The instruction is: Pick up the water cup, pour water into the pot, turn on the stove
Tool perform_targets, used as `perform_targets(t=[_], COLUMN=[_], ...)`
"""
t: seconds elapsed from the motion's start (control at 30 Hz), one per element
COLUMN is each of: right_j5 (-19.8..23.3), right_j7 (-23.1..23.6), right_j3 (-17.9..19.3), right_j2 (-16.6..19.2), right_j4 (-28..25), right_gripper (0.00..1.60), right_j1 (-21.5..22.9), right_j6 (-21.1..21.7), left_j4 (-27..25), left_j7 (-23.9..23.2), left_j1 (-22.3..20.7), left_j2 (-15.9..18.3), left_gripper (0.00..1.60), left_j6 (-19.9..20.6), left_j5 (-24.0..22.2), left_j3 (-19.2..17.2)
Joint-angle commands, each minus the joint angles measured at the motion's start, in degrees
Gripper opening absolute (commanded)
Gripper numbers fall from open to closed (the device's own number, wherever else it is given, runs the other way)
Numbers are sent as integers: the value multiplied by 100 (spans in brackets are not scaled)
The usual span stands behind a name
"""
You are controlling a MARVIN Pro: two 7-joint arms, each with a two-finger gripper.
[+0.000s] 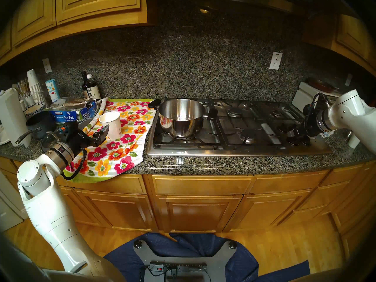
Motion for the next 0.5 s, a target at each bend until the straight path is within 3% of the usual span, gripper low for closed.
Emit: perform_targets(t=[0.0,0.47], right_j5=[262,813], right_j7=[-483,-1160], right_j3=[81,-118], right_j2=[-1,-1], right_j4=[14,-17], right_gripper=[160,160], right_j1=[93,59], right_j6=[-306,-753], left_j4=[-159,-162], left_j7=[-10,-9], left_j1=[-161,-160], left_j2=[15,15], left_gripper=[160,160], left_j6=[-12,-7], left_j5=[-122,-130], left_j3=[3,3])
